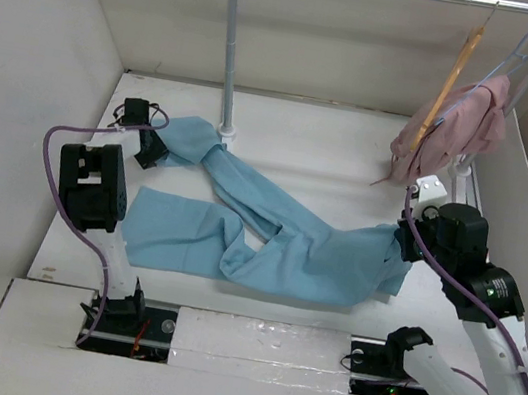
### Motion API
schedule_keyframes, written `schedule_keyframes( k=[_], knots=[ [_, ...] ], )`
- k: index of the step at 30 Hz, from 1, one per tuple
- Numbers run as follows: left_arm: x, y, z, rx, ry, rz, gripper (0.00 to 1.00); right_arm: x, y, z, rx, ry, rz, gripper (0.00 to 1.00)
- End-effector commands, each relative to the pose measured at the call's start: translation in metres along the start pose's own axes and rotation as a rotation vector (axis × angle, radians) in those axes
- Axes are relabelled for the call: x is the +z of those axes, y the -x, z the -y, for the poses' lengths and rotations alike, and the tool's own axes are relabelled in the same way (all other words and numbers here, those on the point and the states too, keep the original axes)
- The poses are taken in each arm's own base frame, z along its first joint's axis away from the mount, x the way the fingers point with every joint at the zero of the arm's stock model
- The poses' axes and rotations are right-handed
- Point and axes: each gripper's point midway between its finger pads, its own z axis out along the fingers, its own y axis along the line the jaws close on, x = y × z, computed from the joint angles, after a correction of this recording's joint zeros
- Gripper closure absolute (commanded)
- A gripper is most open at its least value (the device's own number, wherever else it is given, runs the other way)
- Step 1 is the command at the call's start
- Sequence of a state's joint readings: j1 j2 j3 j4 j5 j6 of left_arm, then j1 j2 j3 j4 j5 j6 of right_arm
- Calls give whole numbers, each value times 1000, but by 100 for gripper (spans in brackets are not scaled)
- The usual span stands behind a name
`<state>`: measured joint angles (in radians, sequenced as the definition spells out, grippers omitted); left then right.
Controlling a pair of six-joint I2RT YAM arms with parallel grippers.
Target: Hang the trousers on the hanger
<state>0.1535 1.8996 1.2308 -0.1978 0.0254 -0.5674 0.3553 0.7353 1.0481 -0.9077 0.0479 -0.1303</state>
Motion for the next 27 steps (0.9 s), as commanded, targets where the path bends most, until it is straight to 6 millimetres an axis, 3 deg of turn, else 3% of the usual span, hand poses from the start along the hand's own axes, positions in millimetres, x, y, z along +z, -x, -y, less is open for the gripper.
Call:
schedule_keyframes(
  k=[1, 7, 9, 12, 13, 15, 16, 18, 19, 21, 22, 24, 25, 27],
  knots=[
    [8, 4, -4, 1, 17, 4, 68, -5, 29, 0, 17, 1, 111, 100],
    [10, 6, -2, 2, 15, 10, 98, -12, 32, 1, 22, -2, 120, 100],
    [8, 11, -6, 8, 41, 33, 100, -14, 32, 0, 27, -1, 124, 100],
    [-11, 23, 5, 14, -4, 72, 100, -16, 31, 1, 29, -4, 124, 100],
    [-31, 35, 14, 14, -42, 116, 100, -17, 30, 2, 29, -8, 121, 100],
    [-58, 36, 34, 26, -118, 126, 100, -20, 32, 6, 29, -30, 128, 100],
    [-93, 52, 46, 28, -172, 196, 100, -21, 33, 8, 28, -41, 130, 100],
    [-134, 55, 62, 44, -235, 239, 100, -24, 35, 15, 20, -77, 131, 100],
    [-181, 68, 75, 48, -297, 323, 100, -25, 36, 18, 19, -92, 132, 100],
    [-218, 72, 72, 33, -301, 357, 100, -26, 39, 24, 11, -126, 133, 100],
    [-261, 84, 76, 26, -348, 436, 100, -27, 40, 27, 9, -140, 133, 100],
    [-295, 89, 70, 9, -342, 493, 100, -29, 44, 32, 11, -169, 140, 100],
    [-330, 96, 72, -2, -384, 555, 100, -30, 46, 33, 9, -173, 147, 100],
    [-357, 97, 68, -10, -388, 581, 100, -31, 48, 37, 3, -195, 150, 100]
  ],
)
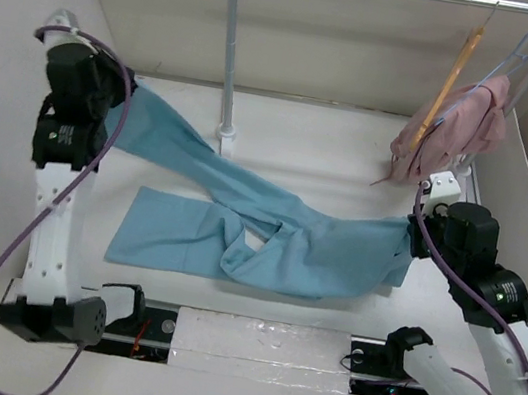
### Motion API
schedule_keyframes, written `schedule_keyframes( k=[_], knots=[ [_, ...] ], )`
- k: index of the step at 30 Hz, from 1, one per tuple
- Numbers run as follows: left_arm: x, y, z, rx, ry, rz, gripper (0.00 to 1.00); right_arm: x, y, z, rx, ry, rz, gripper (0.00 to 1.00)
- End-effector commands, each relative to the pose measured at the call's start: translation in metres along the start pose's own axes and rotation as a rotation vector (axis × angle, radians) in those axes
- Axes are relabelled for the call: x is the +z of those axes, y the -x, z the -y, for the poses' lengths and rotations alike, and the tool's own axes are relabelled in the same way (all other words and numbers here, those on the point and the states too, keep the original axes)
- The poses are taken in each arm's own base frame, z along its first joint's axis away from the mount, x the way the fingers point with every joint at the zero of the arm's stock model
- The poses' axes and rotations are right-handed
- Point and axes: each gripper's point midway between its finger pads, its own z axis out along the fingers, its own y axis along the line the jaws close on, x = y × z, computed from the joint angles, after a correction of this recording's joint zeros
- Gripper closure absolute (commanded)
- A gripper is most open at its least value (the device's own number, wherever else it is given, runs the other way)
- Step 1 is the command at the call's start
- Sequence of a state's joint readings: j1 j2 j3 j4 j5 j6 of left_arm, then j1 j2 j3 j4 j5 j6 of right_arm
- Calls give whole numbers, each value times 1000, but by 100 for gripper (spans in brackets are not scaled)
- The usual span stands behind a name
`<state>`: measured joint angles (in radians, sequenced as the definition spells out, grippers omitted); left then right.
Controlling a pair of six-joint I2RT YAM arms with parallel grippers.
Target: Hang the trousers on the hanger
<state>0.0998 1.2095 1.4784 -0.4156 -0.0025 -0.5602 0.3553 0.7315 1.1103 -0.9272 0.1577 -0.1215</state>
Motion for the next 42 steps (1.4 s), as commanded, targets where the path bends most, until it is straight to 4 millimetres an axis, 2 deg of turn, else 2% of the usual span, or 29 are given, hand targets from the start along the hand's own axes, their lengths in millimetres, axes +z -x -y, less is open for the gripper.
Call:
schedule_keyframes(
  k=[1, 3, 4, 6, 9, 11, 12, 13, 15, 16, 17, 18, 19, 20, 21, 22, 23, 24, 25, 26, 27, 30, 31, 33, 34, 36, 37, 41, 42],
  knots=[
    [-46, 35, 7, -14, 24, 65, 100, -13, 35, 19, -10, -86, 116, 100],
    [-59, 53, 8, -12, 36, 88, 100, -12, 35, 25, -28, -118, 104, 100],
    [-64, 69, 17, -10, 25, 119, 100, -12, 35, 27, -30, -133, 100, 100],
    [-63, 76, 13, -8, 61, 134, 100, -13, 35, 33, -40, -161, 93, 100],
    [-34, 68, 2, 7, 112, 107, 100, -18, 42, 41, -54, -203, 109, 100],
    [17, 47, -25, 34, 211, 35, 100, -14, 45, 50, -65, -258, 99, 100],
    [17, 50, -26, 42, 218, 46, 100, -16, 45, 54, -66, -280, 97, 100],
    [47, 41, -39, 60, 272, 11, 100, -15, 45, 56, -68, -294, 91, 100],
    [76, 34, -61, 101, 372, -12, 100, -15, 47, 60, -70, -319, 86, 100],
    [105, 33, -90, 84, 438, -42, 100, -14, 48, 61, -69, -324, 89, 100],
    [120, 22, -101, 58, 434, -105, 100, -15, 47, 62, -64, -329, 85, 100],
    [132, 20, -113, 28, 437, -128, 100, -12, 42, 59, -60, -307, 71, 100],
    [150, 10, -140, -12, 470, -168, 100, -10, 32, 54, -67, -280, 36, 100],
    [161, 3, -144, -31, 441, -194, 100, -6, 23, 47, -33, -248, 12, 100],
    [169, -4, -145, -32, 427, -214, 100, 1, 5, 29, -25, -156, -45, 100],
    [182, -16, -153, -11, 423, -250, 92, 6, -4, 19, -26, -105, -69, 100],
    [184, -23, -155, -11, 425, -280, 78, 11, -15, 8, -10, -53, -90, 100],
    [187, -30, -155, -3, 428, -296, 69, 15, -25, -2, 10, -11, -103, 100],
    [188, -38, -154, 6, 425, -314, 58, 23, -44, -7, 23, -6, -151, 100],
    [189, -41, -144, 34, 392, -304, 44, 25, -48, -9, 47, -5, -159, 100],
    [186, -43, -138, 29, 360, -319, 40, 28, -50, -6, 50, -25, -169, 100],
    [163, -72, -106, 30, 262, -344, 39, 32, -30, 10, 53, -106, -133, 100],
    [136, -90, -107, 27, 256, -357, 39, 39, -23, 19, 62, -139, -138, 100],
    [118, -104, -103, 6, 227, -332, 41, 44, 4, 29, 45, -151, -87, 100],
    [91, -127, -111, 1, 235, -358, 42, 53, 9, 31, 42, -149, -98, 100],
    [66, -147, -126, -28, 269, -370, 45, 59, 29, 39, 47, -139, -46, 100],
    [40, -170, -139, -39, 285, -394, 46, 62, 33, 39, 48, -129, -35, 100],
    [-12, -207, -172, -102, 395, -413, 47, 72, 36, 30, 49, -61, -4, 100],
    [-17, -209, -182, -97, 438, -400, 46, 73, 36, 24, 49, -25, 9, 100]
  ],
)
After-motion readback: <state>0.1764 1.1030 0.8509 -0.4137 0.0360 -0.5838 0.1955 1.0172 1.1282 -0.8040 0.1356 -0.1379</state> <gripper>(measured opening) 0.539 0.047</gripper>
